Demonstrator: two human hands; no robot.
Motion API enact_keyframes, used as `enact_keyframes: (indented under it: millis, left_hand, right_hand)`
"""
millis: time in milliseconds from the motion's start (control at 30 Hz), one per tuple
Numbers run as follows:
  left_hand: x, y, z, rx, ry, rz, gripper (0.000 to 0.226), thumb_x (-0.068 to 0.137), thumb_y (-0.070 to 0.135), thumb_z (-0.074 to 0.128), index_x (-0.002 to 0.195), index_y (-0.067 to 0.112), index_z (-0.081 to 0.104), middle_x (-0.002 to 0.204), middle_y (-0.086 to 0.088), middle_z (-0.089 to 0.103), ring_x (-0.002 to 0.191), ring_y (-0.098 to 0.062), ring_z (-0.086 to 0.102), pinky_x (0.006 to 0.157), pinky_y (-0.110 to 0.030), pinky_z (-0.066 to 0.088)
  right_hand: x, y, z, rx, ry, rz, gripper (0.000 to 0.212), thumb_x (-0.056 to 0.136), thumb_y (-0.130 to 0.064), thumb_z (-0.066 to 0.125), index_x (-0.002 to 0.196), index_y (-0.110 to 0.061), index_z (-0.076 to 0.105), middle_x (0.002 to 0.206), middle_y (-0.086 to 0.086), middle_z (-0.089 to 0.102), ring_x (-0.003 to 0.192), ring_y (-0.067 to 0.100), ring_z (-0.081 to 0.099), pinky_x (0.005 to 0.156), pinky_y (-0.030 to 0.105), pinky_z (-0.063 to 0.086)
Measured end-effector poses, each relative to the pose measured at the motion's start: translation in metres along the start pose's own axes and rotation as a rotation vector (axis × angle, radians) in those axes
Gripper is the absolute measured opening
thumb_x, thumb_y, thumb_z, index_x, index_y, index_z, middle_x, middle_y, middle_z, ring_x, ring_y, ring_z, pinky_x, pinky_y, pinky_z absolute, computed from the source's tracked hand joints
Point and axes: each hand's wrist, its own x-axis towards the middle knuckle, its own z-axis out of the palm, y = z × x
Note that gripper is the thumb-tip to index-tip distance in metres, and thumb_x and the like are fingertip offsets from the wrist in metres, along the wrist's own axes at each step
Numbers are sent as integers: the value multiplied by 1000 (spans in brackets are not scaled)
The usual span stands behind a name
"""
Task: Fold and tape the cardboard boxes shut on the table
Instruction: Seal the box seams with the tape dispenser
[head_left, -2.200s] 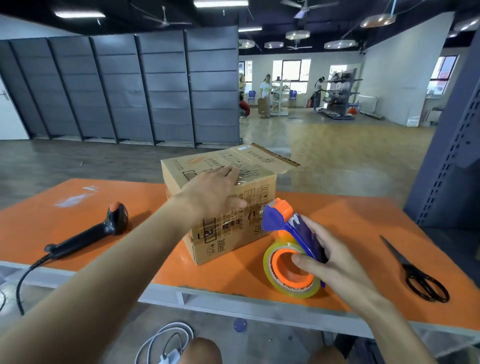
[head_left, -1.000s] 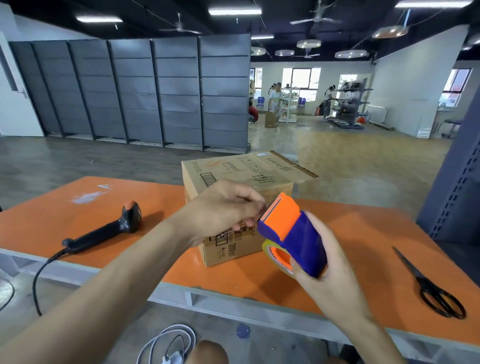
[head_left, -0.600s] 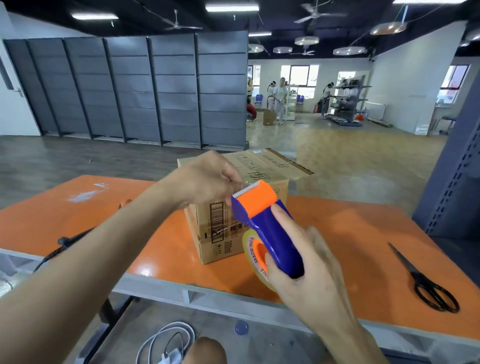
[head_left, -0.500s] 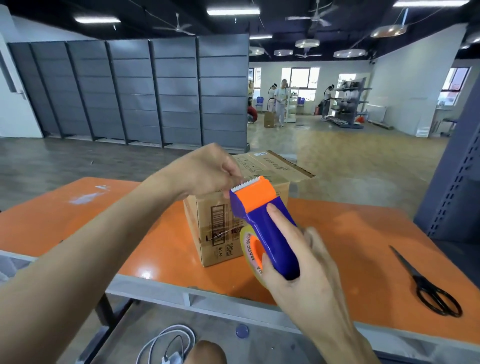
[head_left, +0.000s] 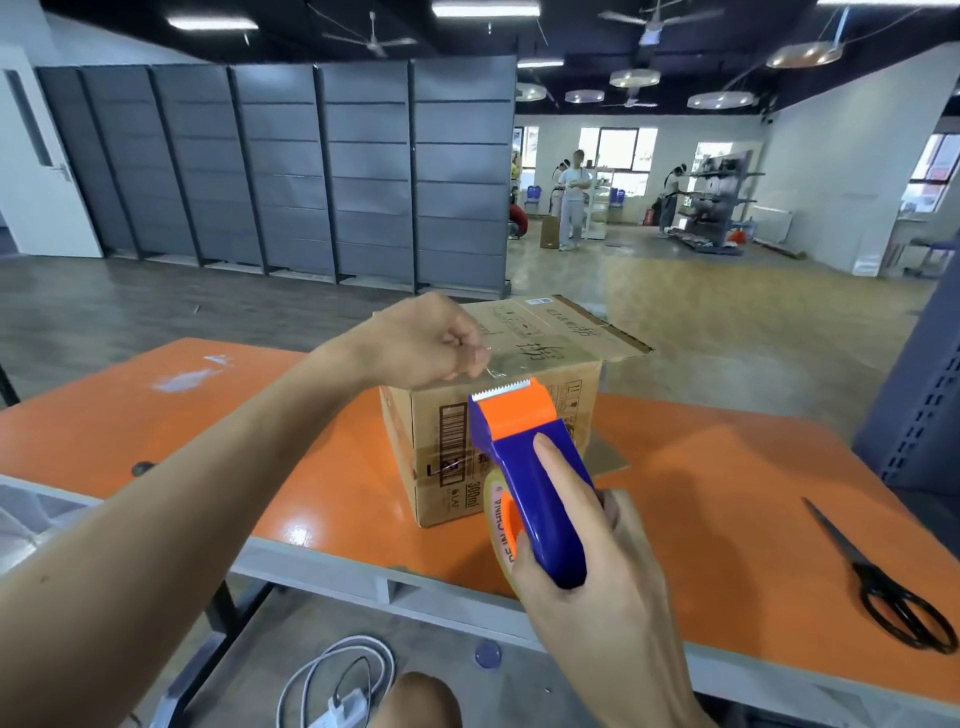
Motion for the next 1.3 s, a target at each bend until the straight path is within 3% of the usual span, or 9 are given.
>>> enact_keyframes:
  millis: [267,333,433,733,967,1067,1167,1233,1300]
  left_hand:
    - [13,-8,-21,172,-42,-14,19,101,22,61,93,12,75,93,9,72,82,3,62,70,-14,45]
    - [16,-9,-20,182,-7,-13,28,100,33,62,87,11,73,89,-1,70,82,-11,63,69,-26,45]
    - [18,-13,-20,178,44,-34,34,95,48,65,80,18,69,80,7,64,77,-6,58,64,-25,39]
    - [23,-21,2,271,99,-119,37,88,62,67,77,27,60,86,7,66,90,-16,63,83,-40,54]
    - [24,-23,8,363,116,-126,38,88,64,64,77,28,57,87,7,64,89,-18,60,71,-35,43]
    - [21,-25,15,409,102,-136,36,91,63,60,81,29,54,102,4,62,100,-20,57,78,-38,44]
    - [21,-25,18,456,104,-101,45,93,63,55,111,21,57,115,0,47,116,-22,52,89,-44,46]
    - [19,-23,11,444,120,-147,90,86,70,61,153,23,25,132,-4,36,125,-22,46,96,-51,47]
    - [16,-23,7,397,153,-144,99,80,70,69,157,34,17,139,-4,34,132,-26,41,104,-57,46]
  right_hand:
    - [-5,-9,14,2,36,45,78,75,-47,64,147,-60,35,92,-17,44,80,-7,55,62,-5,36]
    - [-3,-9,16,-16,35,47,84,76,-43,74,147,-62,32,92,-16,45,81,-1,57,63,-1,39]
    - [1,-9,15,-40,40,42,92,74,-38,84,147,-61,32,94,-14,48,82,5,58,63,0,40]
    - [0,-10,21,-65,-4,68,88,78,-43,79,149,-60,29,97,-17,47,75,2,60,59,2,43]
    - [0,-6,19,-60,-28,60,90,80,-45,79,150,-61,25,100,-18,45,80,3,60,59,10,50]
    - [0,-5,21,-58,-48,67,88,82,-46,77,151,-60,24,100,-17,45,79,3,60,58,7,47]
    - [1,-3,25,-55,-59,74,84,83,-48,73,150,-61,23,100,-18,45,78,2,60,59,0,41]
    - [1,-3,26,-51,-77,76,85,84,-47,73,150,-61,23,102,-18,46,80,2,60,60,0,41]
    - [0,-1,27,-63,-84,70,85,83,-46,74,151,-60,23,103,-17,48,81,2,60,57,2,41]
